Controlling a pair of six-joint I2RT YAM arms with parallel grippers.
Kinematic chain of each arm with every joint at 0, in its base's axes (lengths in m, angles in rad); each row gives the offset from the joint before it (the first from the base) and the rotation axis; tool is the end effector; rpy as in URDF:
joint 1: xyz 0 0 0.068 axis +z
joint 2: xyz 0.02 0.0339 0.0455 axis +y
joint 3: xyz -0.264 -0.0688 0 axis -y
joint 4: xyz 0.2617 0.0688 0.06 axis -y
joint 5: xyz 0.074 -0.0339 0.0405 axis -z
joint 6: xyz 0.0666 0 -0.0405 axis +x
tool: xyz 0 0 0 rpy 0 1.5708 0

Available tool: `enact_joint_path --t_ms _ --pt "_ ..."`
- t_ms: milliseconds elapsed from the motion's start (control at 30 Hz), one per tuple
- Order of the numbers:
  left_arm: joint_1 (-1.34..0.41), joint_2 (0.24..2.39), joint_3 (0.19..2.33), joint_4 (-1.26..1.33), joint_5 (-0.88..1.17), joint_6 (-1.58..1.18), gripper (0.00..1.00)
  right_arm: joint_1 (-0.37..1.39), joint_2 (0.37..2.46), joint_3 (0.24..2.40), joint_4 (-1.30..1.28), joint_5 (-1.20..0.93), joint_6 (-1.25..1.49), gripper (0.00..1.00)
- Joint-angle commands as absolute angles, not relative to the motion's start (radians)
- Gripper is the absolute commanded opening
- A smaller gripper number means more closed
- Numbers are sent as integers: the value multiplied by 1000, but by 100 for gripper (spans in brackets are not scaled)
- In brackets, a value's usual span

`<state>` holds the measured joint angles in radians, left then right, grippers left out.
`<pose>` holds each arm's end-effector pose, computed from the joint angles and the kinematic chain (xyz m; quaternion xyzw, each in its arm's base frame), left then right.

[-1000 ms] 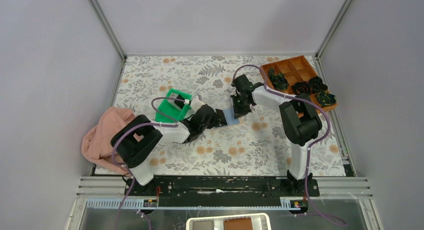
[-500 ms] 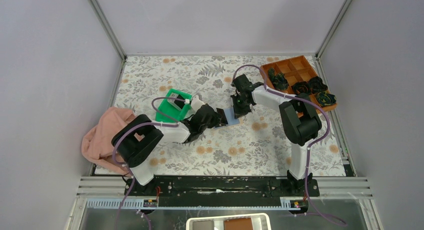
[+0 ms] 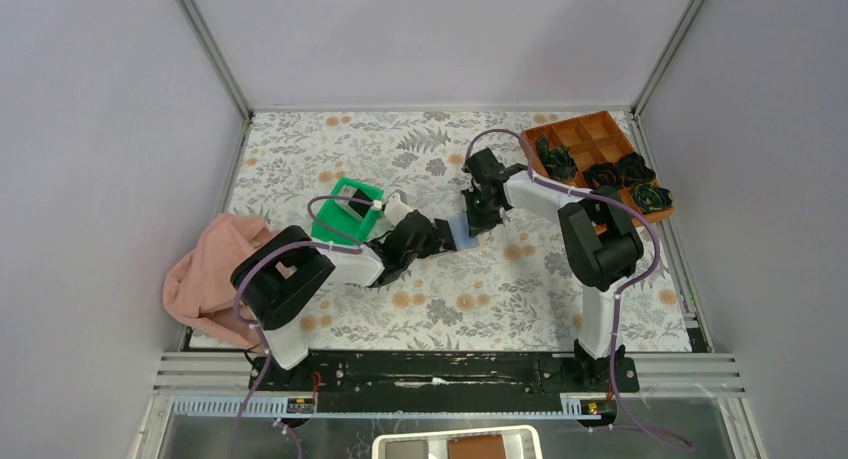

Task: Put the credit cards into the card holder
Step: Insert the credit card into the card holder.

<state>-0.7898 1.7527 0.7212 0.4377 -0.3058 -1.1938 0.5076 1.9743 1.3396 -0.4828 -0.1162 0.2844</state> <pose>0.2730 -0.2470 0.1025 -0.2451 0.8407 -0.3146 0.3664 0.3732 0.2164 0.1234 -0.1213 0.9653 0.1387 0.1851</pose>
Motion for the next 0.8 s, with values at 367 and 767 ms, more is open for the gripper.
enact_joint_path --t_ms 367,767 --pt "-806 1716 721 483 -364 -1207 0 494 2009 1363 -481 -41 262 0" --pt "-807 1736 714 488 -355 -1209 0 491 1998 1349 -483 -26 264 0"
